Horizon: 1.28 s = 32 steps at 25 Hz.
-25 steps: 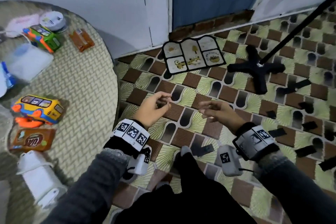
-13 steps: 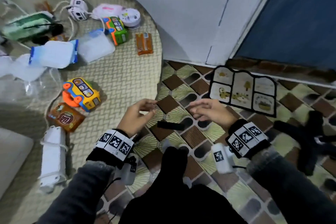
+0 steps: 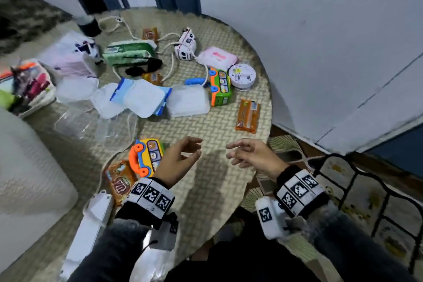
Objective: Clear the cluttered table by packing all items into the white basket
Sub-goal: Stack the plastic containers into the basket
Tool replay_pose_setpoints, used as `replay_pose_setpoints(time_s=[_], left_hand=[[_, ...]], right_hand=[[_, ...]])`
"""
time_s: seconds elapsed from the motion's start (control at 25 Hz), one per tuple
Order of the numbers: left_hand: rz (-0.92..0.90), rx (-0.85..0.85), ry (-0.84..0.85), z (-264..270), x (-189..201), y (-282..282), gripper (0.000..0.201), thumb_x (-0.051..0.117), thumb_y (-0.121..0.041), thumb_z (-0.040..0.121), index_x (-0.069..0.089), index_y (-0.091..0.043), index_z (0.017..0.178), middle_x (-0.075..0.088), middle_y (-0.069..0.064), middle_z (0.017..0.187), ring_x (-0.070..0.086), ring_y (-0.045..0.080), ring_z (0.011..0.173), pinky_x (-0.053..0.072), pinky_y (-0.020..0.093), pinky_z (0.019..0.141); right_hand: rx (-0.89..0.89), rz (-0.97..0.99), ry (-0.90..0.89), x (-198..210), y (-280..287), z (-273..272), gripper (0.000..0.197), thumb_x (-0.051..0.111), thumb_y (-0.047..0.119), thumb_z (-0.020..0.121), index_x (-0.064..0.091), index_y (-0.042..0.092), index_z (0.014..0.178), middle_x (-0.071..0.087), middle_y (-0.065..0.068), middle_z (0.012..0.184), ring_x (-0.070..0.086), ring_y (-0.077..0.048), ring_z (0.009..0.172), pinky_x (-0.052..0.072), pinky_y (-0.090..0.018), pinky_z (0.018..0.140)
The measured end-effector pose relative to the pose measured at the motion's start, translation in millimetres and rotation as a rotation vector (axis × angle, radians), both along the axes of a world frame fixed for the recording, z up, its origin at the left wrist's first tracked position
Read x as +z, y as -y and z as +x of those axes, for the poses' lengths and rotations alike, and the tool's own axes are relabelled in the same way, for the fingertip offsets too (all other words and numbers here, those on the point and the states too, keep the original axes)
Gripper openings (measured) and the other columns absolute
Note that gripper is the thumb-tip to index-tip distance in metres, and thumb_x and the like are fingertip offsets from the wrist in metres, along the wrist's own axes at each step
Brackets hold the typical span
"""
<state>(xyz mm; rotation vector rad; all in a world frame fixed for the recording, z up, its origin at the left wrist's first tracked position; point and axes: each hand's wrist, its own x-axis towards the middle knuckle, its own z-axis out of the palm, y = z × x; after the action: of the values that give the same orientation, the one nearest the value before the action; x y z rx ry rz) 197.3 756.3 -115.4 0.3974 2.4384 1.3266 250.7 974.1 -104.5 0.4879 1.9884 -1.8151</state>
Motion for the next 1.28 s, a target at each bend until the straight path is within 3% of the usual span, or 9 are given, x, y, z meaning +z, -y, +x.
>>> replay_pose_setpoints(time_s=[0.16,0.24,0.36,0.6,0.72,0.88,1.04,1.12,1.28], left_hand=[[0.032,0.149,-0.027,-30,-1,-3,0.024,0.060,-0.008,0.091,0.061,-0.020,0.112,0.068,0.000,0.104,0.060,-0.002,0.095,0.049,0.015,0.071],[0.049,0.242,-0.032,-46,-3,-4,0.024,0.059,-0.008,0.091,0.060,-0.022,0.110,0.068,-0.002,0.104,0.060,-0.003,0.095,0.052,0.027,0.077],[0.071,0.375,-0.029,-69,-1,-8,0.023,0.060,-0.008,0.091,0.059,-0.022,0.110,0.067,-0.002,0.108,0.061,0.008,0.102,0.051,0.040,0.084],[0.085,0.648,-0.064,-86,1,2,0.022,0.061,-0.018,0.088,0.058,-0.027,0.107,0.063,-0.012,0.108,0.057,0.001,0.102,0.049,0.034,0.084],[0.048,0.808,-0.097,-88,0,22,0.027,0.060,-0.011,0.091,0.056,-0.024,0.114,0.059,-0.006,0.113,0.054,0.010,0.106,0.047,0.031,0.082],[0.009,1.030,-0.088,-91,-8,54,0.034,0.057,-0.015,0.093,0.052,-0.016,0.127,0.051,0.000,0.127,0.045,0.011,0.116,0.042,0.029,0.084],[0.018,1.215,-0.021,-93,-18,91,0.046,0.061,-0.008,0.090,0.046,-0.008,0.134,0.049,0.010,0.136,0.045,0.025,0.125,0.041,0.038,0.099],[0.038,1.269,0.049,-95,-19,101,0.051,0.061,-0.006,0.089,0.043,-0.005,0.137,0.049,0.014,0.137,0.046,0.026,0.125,0.039,0.036,0.103],[0.118,1.288,0.154,-98,-18,112,0.052,0.056,-0.002,0.092,0.037,0.001,0.140,0.048,0.014,0.133,0.044,0.012,0.110,0.035,0.014,0.083]], right_hand=[[0.091,0.022,-0.004,1,-2,-58,0.019,0.057,0.011,0.095,0.062,0.010,0.113,0.066,-0.017,0.103,0.063,-0.024,0.088,0.051,-0.037,0.082],[0.126,0.032,-0.017,0,-2,-88,0.020,0.057,0.008,0.094,0.062,0.007,0.114,0.065,-0.019,0.102,0.061,-0.022,0.083,0.050,-0.033,0.075],[0.204,0.031,-0.038,1,0,-132,0.023,0.056,0.005,0.093,0.060,0.004,0.116,0.062,-0.013,0.099,0.057,-0.017,0.076,0.045,-0.023,0.063],[0.336,-0.005,-0.088,1,21,-197,0.024,0.055,0.000,0.091,0.061,0.005,0.114,0.063,-0.010,0.093,0.055,-0.017,0.074,0.044,-0.021,0.059],[0.464,0.008,-0.145,1,50,-222,0.023,0.056,0.001,0.091,0.061,0.008,0.112,0.063,-0.009,0.094,0.056,-0.013,0.073,0.047,-0.019,0.059],[0.569,-0.028,-0.208,6,101,-251,0.024,0.056,0.002,0.092,0.061,0.007,0.115,0.062,-0.004,0.090,0.058,-0.013,0.077,0.048,-0.018,0.061],[0.617,-0.035,-0.250,4,164,-280,0.028,0.056,0.003,0.092,0.059,0.007,0.120,0.060,-0.009,0.105,0.056,-0.017,0.094,0.047,-0.027,0.074],[0.650,0.014,-0.275,-3,187,-290,0.033,0.058,0.004,0.091,0.057,0.008,0.124,0.060,-0.011,0.120,0.056,-0.019,0.108,0.044,-0.026,0.085],[0.739,0.164,-0.327,-17,218,-295,0.047,0.056,0.007,0.093,0.044,0.007,0.138,0.048,-0.010,0.140,0.044,-0.023,0.128,0.032,-0.016,0.090]])
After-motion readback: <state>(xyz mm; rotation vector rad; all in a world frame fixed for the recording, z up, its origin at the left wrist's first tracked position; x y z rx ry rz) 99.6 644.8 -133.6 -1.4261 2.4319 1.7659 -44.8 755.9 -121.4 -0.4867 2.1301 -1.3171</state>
